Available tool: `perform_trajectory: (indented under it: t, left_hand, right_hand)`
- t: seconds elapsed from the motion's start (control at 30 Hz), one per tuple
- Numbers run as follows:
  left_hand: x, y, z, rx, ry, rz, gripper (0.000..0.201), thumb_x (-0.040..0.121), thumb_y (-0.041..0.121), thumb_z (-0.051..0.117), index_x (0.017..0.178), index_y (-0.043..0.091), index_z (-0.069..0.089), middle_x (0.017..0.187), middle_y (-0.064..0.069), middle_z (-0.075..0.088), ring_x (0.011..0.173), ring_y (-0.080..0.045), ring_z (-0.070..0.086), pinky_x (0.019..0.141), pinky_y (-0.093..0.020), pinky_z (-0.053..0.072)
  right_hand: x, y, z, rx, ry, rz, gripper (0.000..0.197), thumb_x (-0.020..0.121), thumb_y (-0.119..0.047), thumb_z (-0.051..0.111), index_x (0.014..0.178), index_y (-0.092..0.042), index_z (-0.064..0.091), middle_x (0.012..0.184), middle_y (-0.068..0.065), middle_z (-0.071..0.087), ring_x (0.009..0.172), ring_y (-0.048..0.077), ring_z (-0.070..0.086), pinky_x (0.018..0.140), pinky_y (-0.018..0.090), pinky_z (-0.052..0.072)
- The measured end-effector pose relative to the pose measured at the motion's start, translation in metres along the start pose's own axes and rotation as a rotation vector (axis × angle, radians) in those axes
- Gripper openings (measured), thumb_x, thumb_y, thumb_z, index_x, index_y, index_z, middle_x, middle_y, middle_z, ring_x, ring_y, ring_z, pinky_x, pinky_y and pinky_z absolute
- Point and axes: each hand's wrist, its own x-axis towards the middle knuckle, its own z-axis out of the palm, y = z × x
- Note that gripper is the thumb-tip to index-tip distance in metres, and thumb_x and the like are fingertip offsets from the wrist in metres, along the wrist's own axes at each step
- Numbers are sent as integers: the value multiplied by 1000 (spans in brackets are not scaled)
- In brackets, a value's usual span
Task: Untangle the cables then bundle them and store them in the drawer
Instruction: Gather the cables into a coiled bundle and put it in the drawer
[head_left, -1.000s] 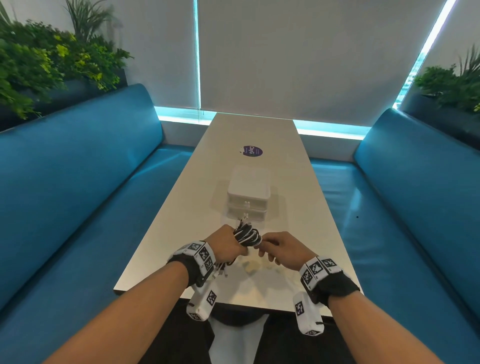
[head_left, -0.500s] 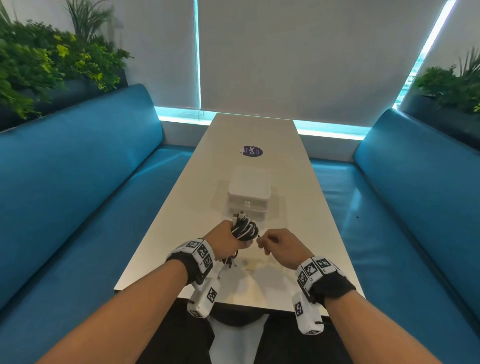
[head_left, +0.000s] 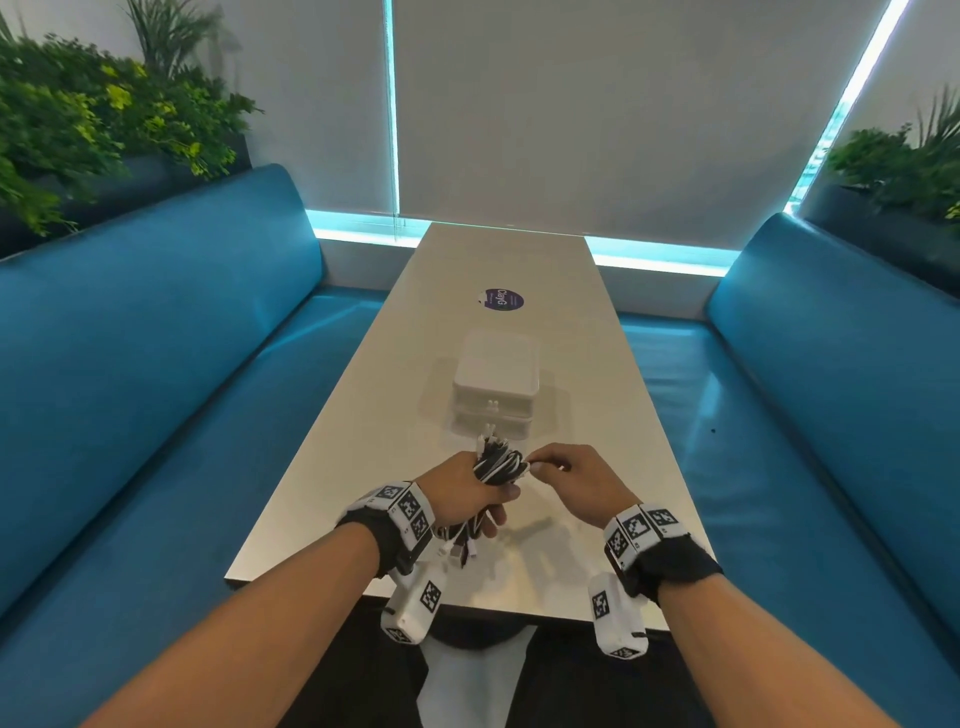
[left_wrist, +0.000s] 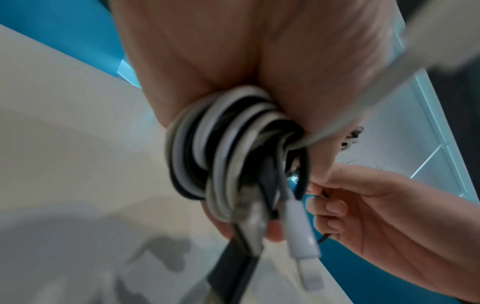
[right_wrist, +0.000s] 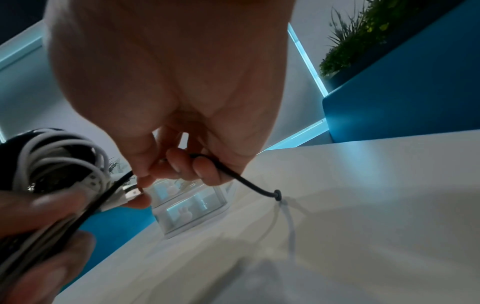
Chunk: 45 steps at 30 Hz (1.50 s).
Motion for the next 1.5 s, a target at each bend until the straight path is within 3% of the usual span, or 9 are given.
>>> perform_trajectory:
  t: [0.17, 0.27, 0.37, 0.53, 0.7, 0.77, 1.0, 1.2, 1.5]
  left_hand:
    - [6, -8, -9, -52, 131, -24, 17, 79, 22, 71, 92, 11, 75, 92, -8, 77, 88, -28, 74, 88, -46, 58]
    - [6, -3, -8, -103, 147, -20, 21, 84, 6, 60, 100, 13, 72, 98, -8, 77, 73, -23, 71, 75, -41, 57]
    - [7, -2, -8, -68, 176, -22, 13, 79, 14, 63, 81, 14, 76, 78, -19, 73, 58, -25, 62, 63, -38, 53]
    - [3, 5, -8, -35, 111, -77, 15, 83, 10, 65, 90, 0, 73, 56, -3, 66, 48, -19, 55, 56, -28, 47]
    - [7, 0, -15, -103, 142, -85, 15, 81, 14, 71, 77, 1, 68, 56, -9, 59, 48, -22, 52, 55, -30, 46]
    - [10, -1, -19, -101, 202, -82, 22, 81, 22, 76, 73, 5, 64, 53, -7, 55, 48, -22, 51, 58, -32, 47]
    - [12, 0, -44, -393, 662, -51, 33, 89, 24, 75, 66, 11, 56, 52, -6, 51, 52, -22, 48, 58, -29, 41]
    - [11, -1, -18, -375, 512, -6, 42, 82, 43, 80, 63, 11, 58, 57, -12, 55, 52, -21, 53, 57, -31, 44]
    - [13, 10, -7, -447, 424, 32, 51, 61, 55, 88, 57, 12, 62, 57, -11, 60, 56, -24, 57, 65, -35, 48]
  right_hand:
    - [-1, 2, -3, -11, -52, -9, 13, 94, -22, 65, 94, -24, 78, 86, -9, 71, 76, -4, 58, 72, 18, 42]
    - [-1, -1, 0, 6, -63, 16, 14, 95, -26, 62, 98, -26, 75, 78, -8, 68, 60, 3, 57, 61, 19, 47]
    - [0, -1, 2, 13, -29, 28, 14, 95, -30, 60, 100, -32, 74, 72, -4, 67, 54, 8, 55, 58, 23, 49]
    - [2, 3, 2, -110, 33, 68, 13, 88, -40, 69, 89, -27, 69, 76, -5, 70, 67, 5, 61, 68, 27, 50]
    - [1, 7, -2, -68, 78, 89, 17, 81, -42, 75, 80, -26, 69, 82, -7, 69, 80, 7, 62, 71, 23, 46]
    - [1, 11, -1, -75, 40, 87, 4, 86, -34, 69, 83, -32, 69, 88, -10, 69, 85, 8, 63, 77, 26, 48]
    - [-15, 15, -1, -145, 15, 93, 26, 99, -40, 48, 88, -28, 67, 71, -2, 66, 62, 9, 63, 67, 30, 50]
    - [-16, -28, 23, -154, -68, -35, 40, 103, -51, 27, 112, -33, 62, 106, -6, 68, 94, 16, 61, 85, 35, 45]
    - [-17, -33, 23, -406, -229, -14, 45, 103, -41, 28, 95, -19, 66, 95, -1, 71, 85, 19, 64, 81, 35, 48]
